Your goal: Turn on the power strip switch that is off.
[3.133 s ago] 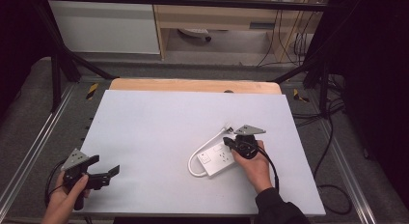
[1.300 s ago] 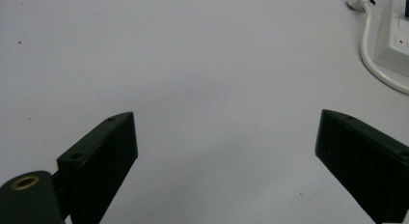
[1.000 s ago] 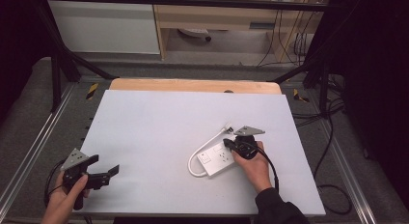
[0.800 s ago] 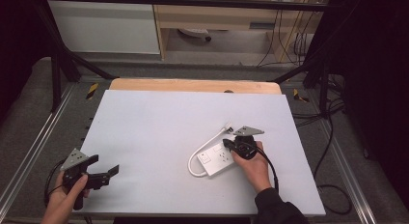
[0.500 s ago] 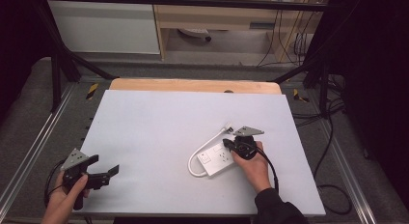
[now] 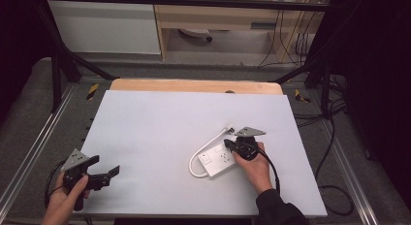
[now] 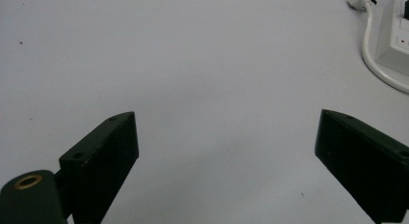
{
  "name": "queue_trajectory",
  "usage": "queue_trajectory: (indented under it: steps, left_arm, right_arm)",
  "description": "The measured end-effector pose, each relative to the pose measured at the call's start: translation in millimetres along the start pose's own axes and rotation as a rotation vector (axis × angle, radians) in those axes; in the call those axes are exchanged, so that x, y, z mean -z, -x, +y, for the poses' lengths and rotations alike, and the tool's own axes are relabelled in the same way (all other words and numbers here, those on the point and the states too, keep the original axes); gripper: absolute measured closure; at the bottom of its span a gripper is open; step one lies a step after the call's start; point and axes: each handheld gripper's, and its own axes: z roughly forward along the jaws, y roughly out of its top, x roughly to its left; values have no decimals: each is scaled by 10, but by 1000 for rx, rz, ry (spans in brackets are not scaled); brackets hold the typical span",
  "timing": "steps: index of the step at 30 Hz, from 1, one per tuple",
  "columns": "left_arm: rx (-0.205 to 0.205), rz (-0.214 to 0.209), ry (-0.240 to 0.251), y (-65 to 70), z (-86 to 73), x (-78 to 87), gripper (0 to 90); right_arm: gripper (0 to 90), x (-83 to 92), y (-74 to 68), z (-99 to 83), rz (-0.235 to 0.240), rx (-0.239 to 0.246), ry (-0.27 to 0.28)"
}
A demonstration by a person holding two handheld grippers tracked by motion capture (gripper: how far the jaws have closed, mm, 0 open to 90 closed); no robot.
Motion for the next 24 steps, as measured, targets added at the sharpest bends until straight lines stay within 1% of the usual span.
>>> queue_trajectory:
  steps: [4,8,14,18,24]
  left_arm:
    - [-1,0,0,0,0,0,83]
    - [-1,1,1,-2,1,1,84]
    - [-2,1,1,-1,1,0,85]
    - [-4,1,0,0,0,0,85]
    - [-5,-1,-1,1,0,-2,85]
  right_arm:
    - [900,6,-1,2,0,-1,3]
    - [900,27,-3,18,2,-2,27]
    - [899,38,-2,21,2,-8,34]
    - [869,43,8,22,-2,-12,43]
    - [804,68,16,33,-5,-32,63]
